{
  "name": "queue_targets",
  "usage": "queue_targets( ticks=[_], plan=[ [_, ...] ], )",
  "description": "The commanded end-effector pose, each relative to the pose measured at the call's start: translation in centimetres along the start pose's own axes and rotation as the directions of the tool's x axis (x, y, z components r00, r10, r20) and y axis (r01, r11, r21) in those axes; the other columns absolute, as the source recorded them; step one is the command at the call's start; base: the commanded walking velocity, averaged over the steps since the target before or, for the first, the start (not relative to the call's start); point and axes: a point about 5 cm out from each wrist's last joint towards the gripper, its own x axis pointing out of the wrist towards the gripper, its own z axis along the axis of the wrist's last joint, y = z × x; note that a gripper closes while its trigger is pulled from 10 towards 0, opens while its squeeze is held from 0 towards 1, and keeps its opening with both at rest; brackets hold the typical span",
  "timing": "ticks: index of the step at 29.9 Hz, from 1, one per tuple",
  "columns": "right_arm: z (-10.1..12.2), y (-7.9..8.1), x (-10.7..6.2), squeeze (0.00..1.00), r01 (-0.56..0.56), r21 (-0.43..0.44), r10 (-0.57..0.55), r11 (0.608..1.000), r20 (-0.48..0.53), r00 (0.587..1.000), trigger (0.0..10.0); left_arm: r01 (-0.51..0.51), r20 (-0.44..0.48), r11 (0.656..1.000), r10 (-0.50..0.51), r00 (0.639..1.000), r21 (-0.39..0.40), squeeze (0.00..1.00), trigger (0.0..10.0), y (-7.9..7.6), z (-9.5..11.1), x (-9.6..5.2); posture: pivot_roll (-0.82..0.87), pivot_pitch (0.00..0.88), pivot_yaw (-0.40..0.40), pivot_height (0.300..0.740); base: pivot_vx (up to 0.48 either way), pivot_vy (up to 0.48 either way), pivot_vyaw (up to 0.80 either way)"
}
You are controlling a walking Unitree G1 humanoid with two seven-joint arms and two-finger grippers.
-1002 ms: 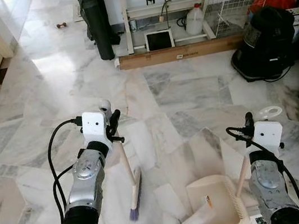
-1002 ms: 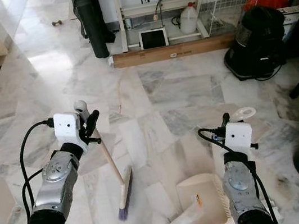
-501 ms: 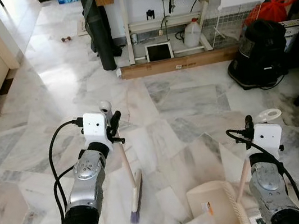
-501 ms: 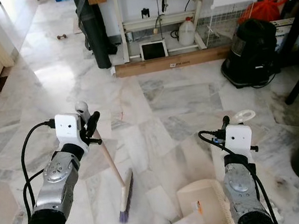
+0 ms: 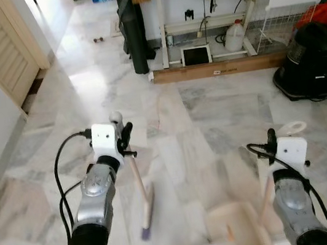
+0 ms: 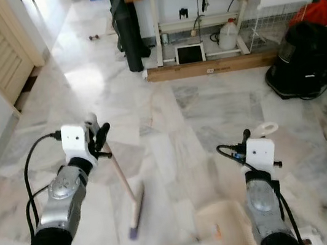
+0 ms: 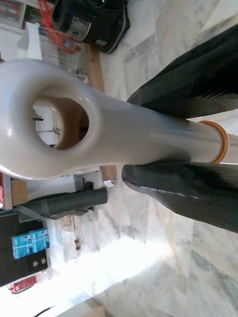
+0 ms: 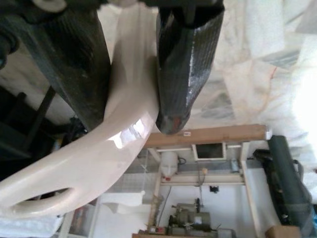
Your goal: Sweep floor
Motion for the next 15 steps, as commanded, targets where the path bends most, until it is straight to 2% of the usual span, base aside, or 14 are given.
queue_targets(
  ticks=[1, 7, 10, 12, 15],
  plan=[
    [0.0, -0.5, 0.0, 0.00, 0.008, -0.011, -0.008, 1.000, 0.005, 1.000, 10.0, 0.010, 0.022, 1.000, -0.010, 1.000, 0.006, 0.00, 10.0, -0.2, 0.4, 0.1, 0.11, 0.090, 0.017, 0.740, 0.000, 0.000, 0.00],
    [0.0, -0.5, 0.0, 0.00, 0.010, -0.011, -0.009, 1.000, 0.007, 1.000, 10.0, 0.030, -0.014, 1.000, -0.030, 0.999, -0.007, 0.00, 10.0, -0.4, 0.1, 0.2, 0.11, 0.091, 0.018, 0.740, 0.000, 0.000, 0.00],
    [0.0, -0.5, 0.0, 0.00, 0.008, -0.010, -0.008, 1.000, 0.006, 1.000, 10.0, 0.034, -0.045, 0.999, -0.033, 0.998, 0.023, 0.00, 10.0, -0.4, -0.1, 0.3, 0.11, 0.093, 0.017, 0.740, 0.000, 0.000, 0.00],
    [0.0, -0.4, 0.0, 0.00, 0.007, -0.010, -0.007, 1.000, 0.005, 1.000, 10.0, 0.077, -0.115, 0.995, -0.069, 0.991, 0.066, 0.00, 10.0, -0.7, -0.7, 0.3, 0.11, 0.098, 0.016, 0.740, 0.000, 0.000, 0.00],
    [0.0, -0.4, 0.0, 0.00, 0.004, -0.010, -0.004, 1.000, 0.003, 1.000, 10.0, 0.135, -0.195, 0.987, -0.116, 0.974, 0.087, 0.00, 10.0, -1.2, -1.5, 0.2, 0.12, 0.104, 0.016, 0.740, 0.000, 0.000, 0.00]
  ],
)
